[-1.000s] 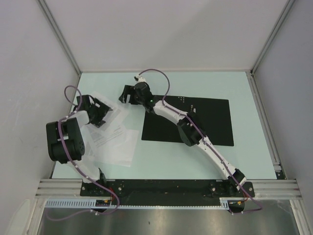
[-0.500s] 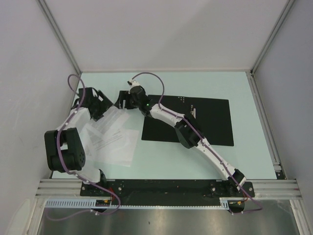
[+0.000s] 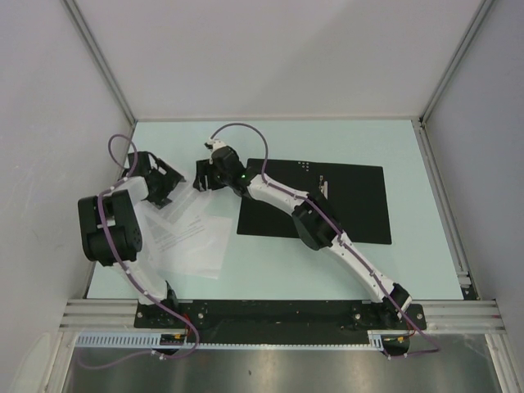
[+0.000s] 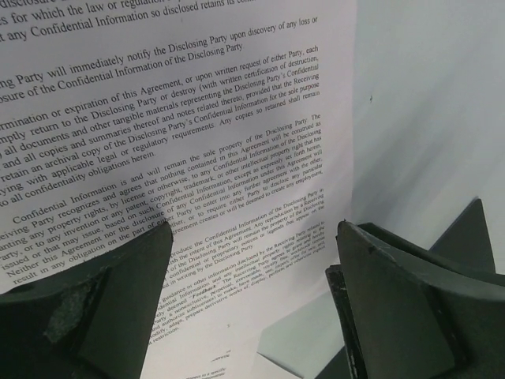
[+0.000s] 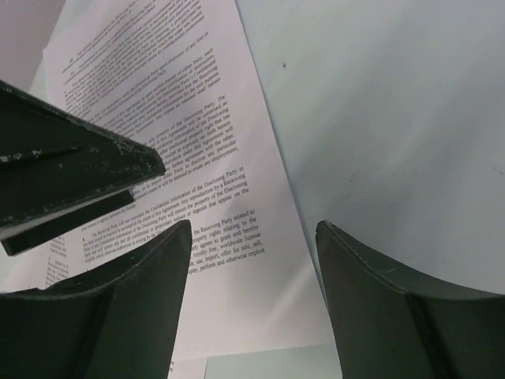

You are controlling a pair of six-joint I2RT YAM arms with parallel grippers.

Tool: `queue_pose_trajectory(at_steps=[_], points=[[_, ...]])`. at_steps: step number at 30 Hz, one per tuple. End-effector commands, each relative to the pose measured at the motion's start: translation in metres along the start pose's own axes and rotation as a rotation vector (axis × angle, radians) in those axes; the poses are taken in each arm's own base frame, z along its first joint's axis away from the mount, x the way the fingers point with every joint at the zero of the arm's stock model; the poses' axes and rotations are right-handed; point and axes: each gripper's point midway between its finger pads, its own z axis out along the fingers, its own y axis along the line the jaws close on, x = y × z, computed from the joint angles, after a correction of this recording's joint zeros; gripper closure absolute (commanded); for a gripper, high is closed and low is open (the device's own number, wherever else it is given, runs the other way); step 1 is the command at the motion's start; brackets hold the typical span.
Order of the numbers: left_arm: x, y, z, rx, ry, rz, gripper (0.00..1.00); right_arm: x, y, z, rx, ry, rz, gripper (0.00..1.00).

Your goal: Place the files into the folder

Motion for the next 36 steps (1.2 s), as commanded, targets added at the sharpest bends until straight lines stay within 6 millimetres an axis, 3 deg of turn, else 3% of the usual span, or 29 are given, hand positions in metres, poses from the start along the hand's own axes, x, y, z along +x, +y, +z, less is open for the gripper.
queue_pose_trajectory(at_steps=[1,10,13,14,16,23,36], points=[[0.021,0.011,0.008,0.000,0.069,-0.059,0.08,0.057,0.003,-0.012,-0.007,0.206,-0.035,0.32],[0.033,0.008,0.008,0.051,0.107,-0.077,0.09,0.055,0.046,-0.016,-0.213,0.203,-0.083,0.34],[0.034,0.006,0.007,0.066,0.112,-0.079,0.10,0.046,0.061,-0.022,-0.285,0.174,-0.094,0.32],[0.035,0.006,0.007,0.067,0.113,-0.076,0.10,0.051,0.057,-0.022,-0.292,0.181,-0.077,0.30],[0.036,0.005,0.005,0.074,0.115,-0.072,0.10,0.034,0.072,-0.028,-0.382,0.133,-0.023,0.27],[0.040,0.002,0.006,0.095,0.130,-0.076,0.11,0.026,0.066,-0.033,-0.528,0.137,0.173,0.21],[0.045,-0.002,0.007,0.118,0.151,-0.076,0.12,0.018,0.061,-0.020,-0.597,0.091,0.219,0.19]])
